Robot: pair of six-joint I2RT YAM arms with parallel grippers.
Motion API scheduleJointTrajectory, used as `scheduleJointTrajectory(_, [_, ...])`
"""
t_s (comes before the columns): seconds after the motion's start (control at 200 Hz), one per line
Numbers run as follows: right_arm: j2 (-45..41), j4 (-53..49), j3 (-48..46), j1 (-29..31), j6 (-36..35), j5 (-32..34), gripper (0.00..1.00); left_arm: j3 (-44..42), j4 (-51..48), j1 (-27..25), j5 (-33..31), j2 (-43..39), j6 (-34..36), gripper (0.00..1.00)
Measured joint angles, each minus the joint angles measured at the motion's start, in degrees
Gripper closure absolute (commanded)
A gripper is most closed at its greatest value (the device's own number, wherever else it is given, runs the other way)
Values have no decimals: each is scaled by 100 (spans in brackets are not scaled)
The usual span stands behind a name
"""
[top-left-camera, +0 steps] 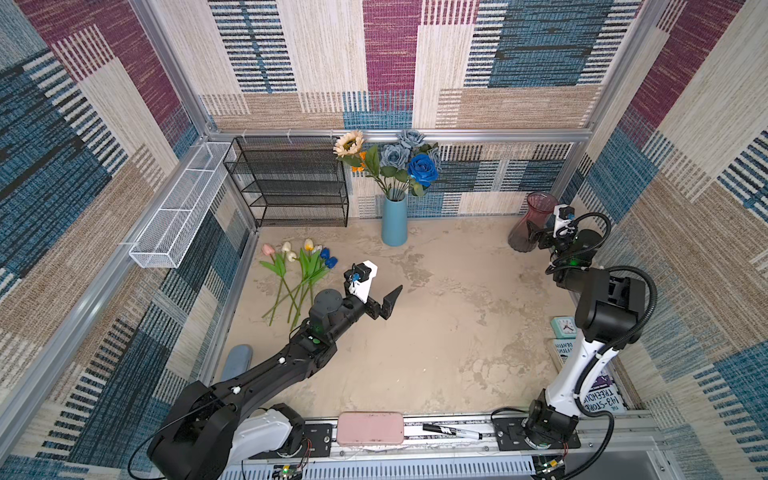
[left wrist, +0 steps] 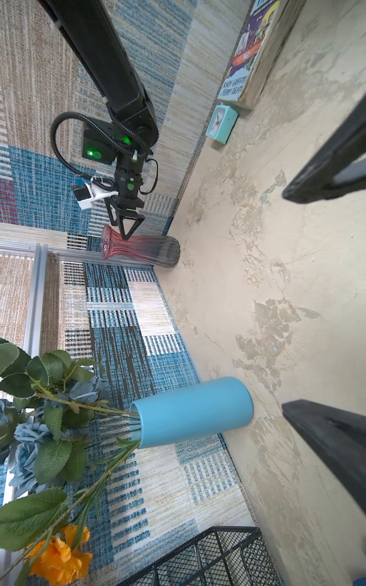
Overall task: Arrange the flowers into the vase
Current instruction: 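Open the right gripper and reach it to the pink glass vase, grasping its rim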
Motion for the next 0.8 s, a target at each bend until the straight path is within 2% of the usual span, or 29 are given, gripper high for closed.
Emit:
scheduleJointTrajectory(0.386, [1032, 457, 1158, 0, 107, -184, 0, 138, -367, 2, -79, -127, 7, 0])
scheduleJointTrajectory(0.721, [1871, 422, 2291, 9, 240, -452, 0, 417, -745, 2, -146, -70, 24, 0])
scheduleJointTrajectory(0.796, [2059, 334, 2603, 15, 258, -531, 3, 446, -802, 0, -146, -66, 24, 0])
